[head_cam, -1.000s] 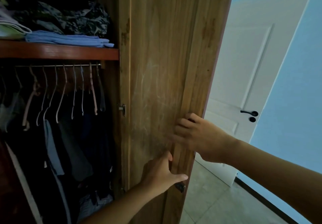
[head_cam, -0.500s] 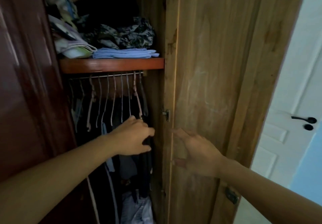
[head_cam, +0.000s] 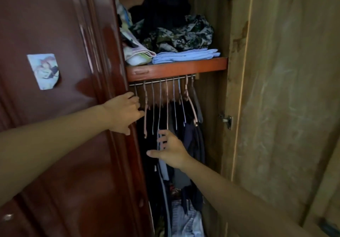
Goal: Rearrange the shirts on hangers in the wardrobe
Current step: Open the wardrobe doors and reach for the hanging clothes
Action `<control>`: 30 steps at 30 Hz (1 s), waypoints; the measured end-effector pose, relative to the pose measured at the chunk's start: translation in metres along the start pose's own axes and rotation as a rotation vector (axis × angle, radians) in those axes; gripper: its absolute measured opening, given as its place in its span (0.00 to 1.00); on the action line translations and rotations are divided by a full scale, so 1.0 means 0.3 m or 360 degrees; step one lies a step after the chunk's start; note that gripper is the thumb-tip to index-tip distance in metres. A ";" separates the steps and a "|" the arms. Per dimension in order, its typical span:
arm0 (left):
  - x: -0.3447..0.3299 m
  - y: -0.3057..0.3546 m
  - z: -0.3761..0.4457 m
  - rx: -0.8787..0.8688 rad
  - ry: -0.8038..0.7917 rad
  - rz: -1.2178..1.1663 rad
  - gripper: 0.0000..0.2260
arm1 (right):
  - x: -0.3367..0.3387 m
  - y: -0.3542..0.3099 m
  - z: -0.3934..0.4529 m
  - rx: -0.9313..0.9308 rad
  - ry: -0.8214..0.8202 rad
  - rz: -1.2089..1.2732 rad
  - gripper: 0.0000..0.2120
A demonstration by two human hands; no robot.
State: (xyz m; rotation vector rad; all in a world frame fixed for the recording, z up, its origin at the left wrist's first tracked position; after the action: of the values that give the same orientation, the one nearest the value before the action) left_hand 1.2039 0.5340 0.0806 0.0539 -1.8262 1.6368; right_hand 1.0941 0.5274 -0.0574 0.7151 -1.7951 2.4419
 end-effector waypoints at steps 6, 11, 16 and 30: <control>-0.068 -0.016 0.030 -0.0023 -0.0197 0.0308 0.42 | -0.200 0.005 0.154 0.0014 0.0046 0.0174 0.37; -0.036 0.004 0.033 -0.0017 -0.0035 0.0306 0.19 | -0.282 0.022 0.193 0.0052 0.0003 0.0024 0.26; -0.012 0.032 -0.001 -0.0005 0.0135 0.0297 0.15 | -0.279 0.027 0.144 0.0200 -0.0005 -0.0127 0.27; 0.176 0.161 -0.383 -0.0014 0.0640 0.0082 0.05 | -0.355 -0.088 -0.201 0.0400 -0.0194 -0.0260 0.21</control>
State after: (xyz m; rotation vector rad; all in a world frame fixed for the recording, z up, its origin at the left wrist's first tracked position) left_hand 1.1928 0.6678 0.0631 -0.3073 -1.5354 1.5416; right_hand 1.1760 0.6172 -0.0877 1.0054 -1.4112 2.5877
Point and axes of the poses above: each hand's wrist, its own z-axis towards the middle knuckle, its own x-axis out of the back of the hand, y = z × x, the point moved 8 cm from there along z, towards the middle knuckle, and after that the axes turned 7 degrees about x, right-handed, at the moved point
